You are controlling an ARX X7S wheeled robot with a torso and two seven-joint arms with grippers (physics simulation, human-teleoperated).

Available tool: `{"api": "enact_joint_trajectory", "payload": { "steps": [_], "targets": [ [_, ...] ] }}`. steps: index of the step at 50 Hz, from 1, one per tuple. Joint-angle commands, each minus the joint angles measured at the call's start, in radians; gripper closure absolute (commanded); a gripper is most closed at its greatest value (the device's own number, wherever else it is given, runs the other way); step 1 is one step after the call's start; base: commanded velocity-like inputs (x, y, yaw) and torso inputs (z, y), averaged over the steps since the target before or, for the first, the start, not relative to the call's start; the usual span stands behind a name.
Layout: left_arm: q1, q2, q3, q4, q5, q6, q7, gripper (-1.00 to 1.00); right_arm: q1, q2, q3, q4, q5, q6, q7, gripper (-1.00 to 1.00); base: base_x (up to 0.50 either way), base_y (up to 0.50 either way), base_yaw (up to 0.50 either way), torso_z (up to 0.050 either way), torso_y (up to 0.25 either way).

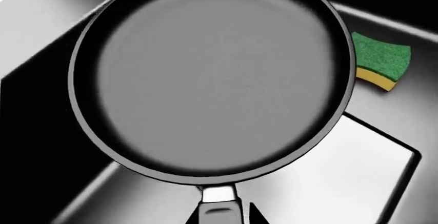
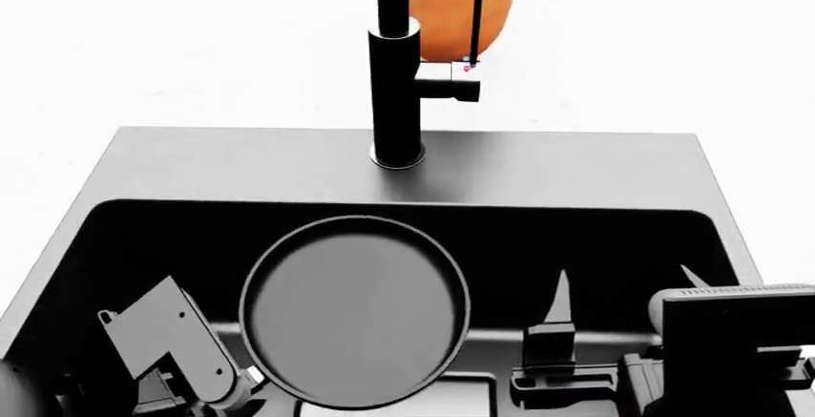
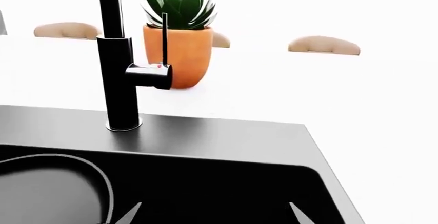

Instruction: Pick the pan and sponge and place them into the sink. Then turn on the water.

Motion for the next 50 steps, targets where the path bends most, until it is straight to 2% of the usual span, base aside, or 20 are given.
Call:
{"api": "enact_joint_trajectory", "payload": {
  "steps": [1,5,12,20,35,41,44,50],
  "targets": [
    [-0.042,0.077,0.066,-0.166,0.112,0.107,0.122,1.0,0.002,-0.003,-0.007,0.011,0.002,0.003,-0.004,-1.0,0.0,0.0,0.0,0.0,0.0],
    [-0.038,0.089,0.122,-0.161,0.141,0.139,0.183,1.0,0.0,-0.003,-0.008,0.014,0.0,0.0,-0.005,-1.0,0.0,0.0,0.0,0.003,0.003],
    [-0.056,0.155,0.156,-0.318,0.169,0.156,0.237,1.0,0.005,-0.005,-0.015,0.019,-0.002,0.002,-0.01,-1.0,0.0,0.0,0.0,0.0,0.001],
    [-0.057,0.227,0.195,-0.537,0.22,0.259,0.327,1.0,0.002,-0.006,-0.016,0.032,-0.002,-0.004,-0.017,-1.0,0.0,0.0,0.0,0.0,0.001],
    [-0.082,0.487,0.231,-1.113,0.311,0.493,0.44,1.0,-0.005,0.0,-0.014,0.031,0.005,0.0,-0.016,-1.0,0.0,0.0,0.0,0.001,0.001],
    [-0.093,0.552,0.232,-1.257,0.321,0.565,0.486,1.0,-0.001,-0.002,-0.019,0.036,0.011,0.009,-0.018,-1.0,0.0,0.0,0.0,0.0,0.0],
    [-0.104,0.621,0.233,-1.422,0.335,0.649,0.527,1.0,-0.001,0.0,-0.018,0.033,0.015,0.012,-0.017,-1.0,0.0,0.0,0.0,0.0,0.003],
    [-0.087,0.624,0.189,-1.446,0.372,0.659,0.546,1.0,-0.008,0.004,-0.019,0.038,0.02,0.014,-0.023,-1.0,0.0,0.0,0.0,0.0,0.0]
  ]
}}
